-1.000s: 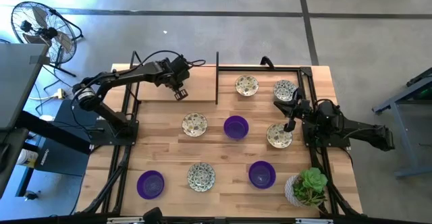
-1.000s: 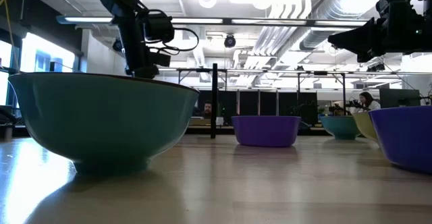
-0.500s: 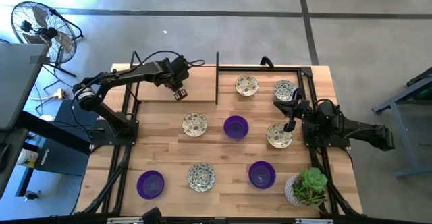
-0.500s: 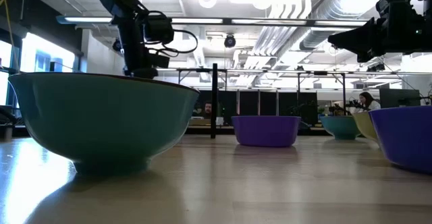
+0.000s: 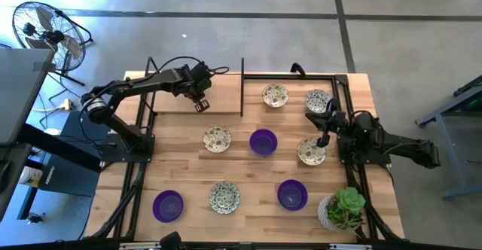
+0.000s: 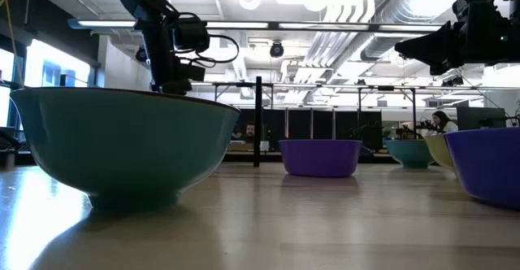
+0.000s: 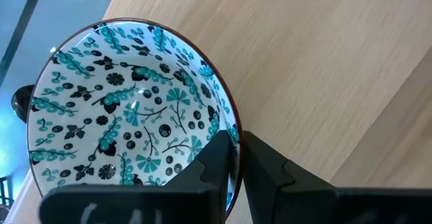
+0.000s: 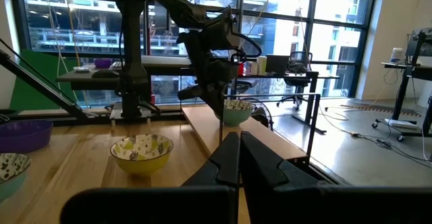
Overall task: Pick & Place Mini bowls
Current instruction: Put the middle left light blue bowl on the shelf, then put the bottom right yellow bowl on the shelf
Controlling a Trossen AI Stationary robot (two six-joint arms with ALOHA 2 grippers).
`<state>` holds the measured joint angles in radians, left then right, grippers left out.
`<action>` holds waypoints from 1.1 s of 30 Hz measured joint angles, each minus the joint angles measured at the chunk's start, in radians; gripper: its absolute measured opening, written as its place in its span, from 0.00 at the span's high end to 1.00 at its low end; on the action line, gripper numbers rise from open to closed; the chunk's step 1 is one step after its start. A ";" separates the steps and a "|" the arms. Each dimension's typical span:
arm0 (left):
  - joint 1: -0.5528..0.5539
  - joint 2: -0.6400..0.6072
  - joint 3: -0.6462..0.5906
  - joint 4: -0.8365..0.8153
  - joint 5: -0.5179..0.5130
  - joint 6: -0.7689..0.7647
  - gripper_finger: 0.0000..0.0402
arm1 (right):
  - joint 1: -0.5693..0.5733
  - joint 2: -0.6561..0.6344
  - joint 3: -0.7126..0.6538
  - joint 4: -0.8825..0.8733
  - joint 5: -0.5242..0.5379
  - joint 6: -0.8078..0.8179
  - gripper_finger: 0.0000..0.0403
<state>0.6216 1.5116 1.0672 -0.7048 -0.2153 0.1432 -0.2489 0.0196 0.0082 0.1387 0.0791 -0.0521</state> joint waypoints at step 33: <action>-0.064 -0.148 0.081 -0.060 -0.052 -0.123 0.99 | 0.000 0.000 0.000 0.000 0.000 0.000 1.00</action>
<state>0.5572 1.3641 1.1479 -0.7648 -0.2670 0.0203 -0.2485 0.0196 0.0083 0.1387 0.0790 -0.0524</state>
